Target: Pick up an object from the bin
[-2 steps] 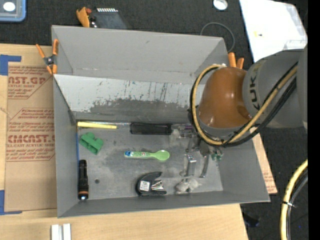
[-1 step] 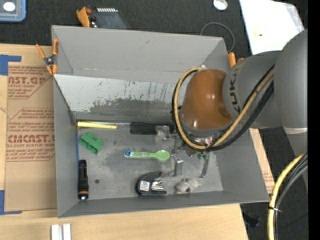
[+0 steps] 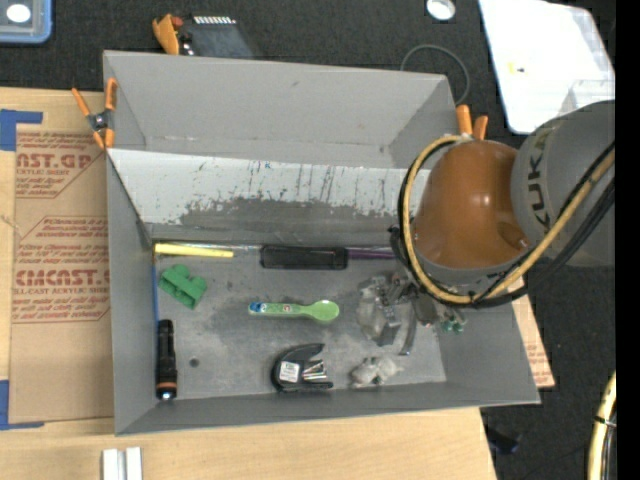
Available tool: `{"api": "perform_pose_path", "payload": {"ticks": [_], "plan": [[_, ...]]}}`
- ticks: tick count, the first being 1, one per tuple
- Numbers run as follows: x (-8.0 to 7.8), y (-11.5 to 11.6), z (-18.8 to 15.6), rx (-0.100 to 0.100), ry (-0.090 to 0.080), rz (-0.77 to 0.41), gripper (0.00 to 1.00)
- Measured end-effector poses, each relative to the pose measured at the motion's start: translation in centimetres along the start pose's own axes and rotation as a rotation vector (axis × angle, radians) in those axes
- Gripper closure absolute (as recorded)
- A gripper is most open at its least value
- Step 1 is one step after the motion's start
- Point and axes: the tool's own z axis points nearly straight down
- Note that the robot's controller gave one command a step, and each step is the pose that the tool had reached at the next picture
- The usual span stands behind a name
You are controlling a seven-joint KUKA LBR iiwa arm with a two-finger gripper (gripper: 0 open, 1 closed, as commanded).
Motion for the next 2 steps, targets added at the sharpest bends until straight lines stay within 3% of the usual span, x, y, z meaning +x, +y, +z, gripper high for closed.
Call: {"api": "perform_pose_path", "payload": {"ticks": [1,2], "plan": [[0.0,0.0,0.0,0.0,0.0,0.0,1.0],[-1.9,5.2,4.4,0.001,-0.005,-0.064,1.0]]}}
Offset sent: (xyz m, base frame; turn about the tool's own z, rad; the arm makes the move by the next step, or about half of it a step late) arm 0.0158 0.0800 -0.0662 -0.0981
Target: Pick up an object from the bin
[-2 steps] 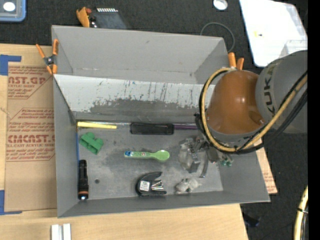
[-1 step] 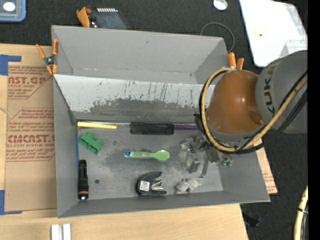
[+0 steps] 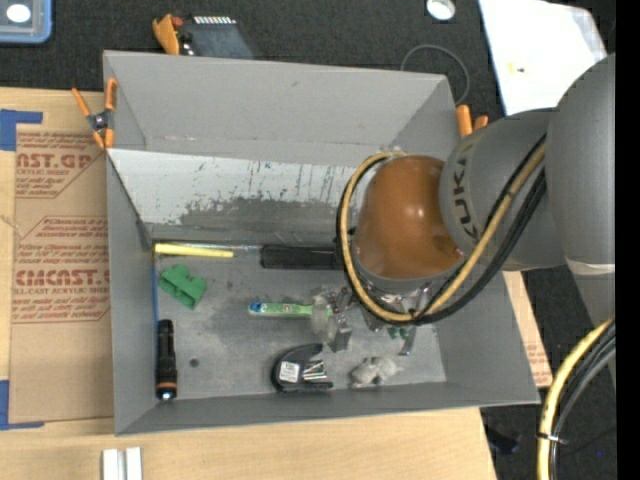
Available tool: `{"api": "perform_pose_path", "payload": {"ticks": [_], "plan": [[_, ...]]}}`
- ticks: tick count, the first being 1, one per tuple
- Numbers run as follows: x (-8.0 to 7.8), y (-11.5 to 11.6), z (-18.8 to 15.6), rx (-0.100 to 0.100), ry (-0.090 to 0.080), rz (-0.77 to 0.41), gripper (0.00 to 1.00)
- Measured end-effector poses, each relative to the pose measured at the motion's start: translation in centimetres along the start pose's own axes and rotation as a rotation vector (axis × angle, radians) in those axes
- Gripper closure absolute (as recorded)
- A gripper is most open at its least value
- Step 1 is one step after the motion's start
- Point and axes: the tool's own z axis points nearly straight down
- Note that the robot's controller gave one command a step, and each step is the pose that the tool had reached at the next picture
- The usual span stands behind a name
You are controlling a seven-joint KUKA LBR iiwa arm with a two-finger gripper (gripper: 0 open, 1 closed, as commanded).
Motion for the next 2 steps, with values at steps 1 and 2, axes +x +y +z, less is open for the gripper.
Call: {"api": "perform_pose_path", "payload": {"ticks": [1,2], "plan": [[0.3,2.6,1.9,-0.001,-0.005,-0.022,1.0],[1.5,3.3,-2.7,0.0,-0.007,-0.142,1.0]]}}
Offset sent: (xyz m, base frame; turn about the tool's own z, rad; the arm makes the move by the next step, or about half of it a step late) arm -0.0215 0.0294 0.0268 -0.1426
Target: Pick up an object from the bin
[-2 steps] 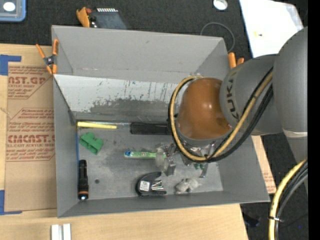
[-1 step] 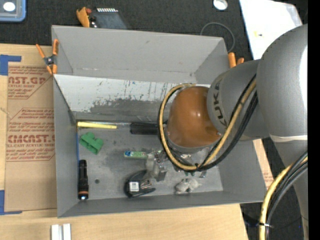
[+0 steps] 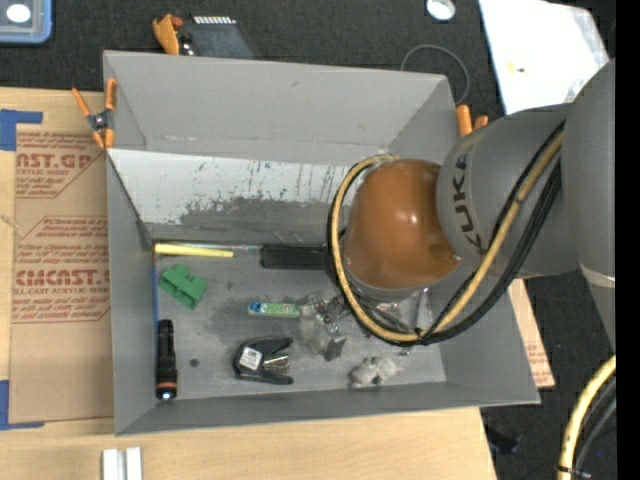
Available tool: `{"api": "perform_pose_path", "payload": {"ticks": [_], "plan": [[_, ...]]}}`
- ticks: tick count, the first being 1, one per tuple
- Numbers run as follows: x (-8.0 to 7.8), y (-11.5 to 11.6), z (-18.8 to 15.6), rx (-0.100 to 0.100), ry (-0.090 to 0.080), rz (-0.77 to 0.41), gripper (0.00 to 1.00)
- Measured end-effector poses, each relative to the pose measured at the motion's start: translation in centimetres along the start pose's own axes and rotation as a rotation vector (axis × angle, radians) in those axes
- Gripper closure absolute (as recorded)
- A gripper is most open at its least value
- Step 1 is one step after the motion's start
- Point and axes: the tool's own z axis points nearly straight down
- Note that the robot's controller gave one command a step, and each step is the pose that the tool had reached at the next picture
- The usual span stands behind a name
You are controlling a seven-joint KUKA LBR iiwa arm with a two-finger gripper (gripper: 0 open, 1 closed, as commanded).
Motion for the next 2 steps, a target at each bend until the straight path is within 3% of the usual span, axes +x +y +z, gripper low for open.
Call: {"api": "perform_pose_path", "payload": {"ticks": [1,2], "plan": [[0.0,0.0,0.0,0.0,0.0,0.0,1.0],[-0.3,-0.4,2.6,0.001,-0.002,-0.062,1.0]]}}
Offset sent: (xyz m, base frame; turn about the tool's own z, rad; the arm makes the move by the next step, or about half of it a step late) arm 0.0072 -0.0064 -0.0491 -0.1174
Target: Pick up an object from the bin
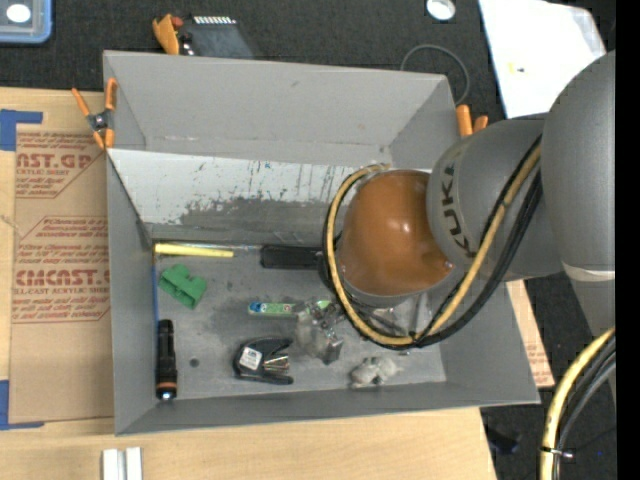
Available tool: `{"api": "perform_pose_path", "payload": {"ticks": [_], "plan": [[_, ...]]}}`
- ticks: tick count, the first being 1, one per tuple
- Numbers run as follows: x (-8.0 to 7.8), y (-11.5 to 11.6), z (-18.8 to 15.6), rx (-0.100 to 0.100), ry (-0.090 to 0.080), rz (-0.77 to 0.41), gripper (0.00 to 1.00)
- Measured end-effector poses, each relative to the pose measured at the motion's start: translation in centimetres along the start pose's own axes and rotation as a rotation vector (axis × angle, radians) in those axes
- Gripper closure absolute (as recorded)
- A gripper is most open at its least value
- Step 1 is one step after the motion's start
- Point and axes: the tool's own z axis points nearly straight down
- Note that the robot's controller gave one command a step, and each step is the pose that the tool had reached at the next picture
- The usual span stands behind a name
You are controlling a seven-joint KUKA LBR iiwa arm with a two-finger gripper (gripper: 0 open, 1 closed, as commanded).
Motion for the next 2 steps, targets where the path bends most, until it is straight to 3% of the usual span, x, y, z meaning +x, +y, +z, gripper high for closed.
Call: {"api": "perform_pose_path", "payload": {"ticks": [1,2], "plan": [[-6.63,0.74,-5.35,0.0,-0.008,0.064,0.0],[-6.47,0.74,-5.16,-0.001,-0.003,0.065,0.0]]}}
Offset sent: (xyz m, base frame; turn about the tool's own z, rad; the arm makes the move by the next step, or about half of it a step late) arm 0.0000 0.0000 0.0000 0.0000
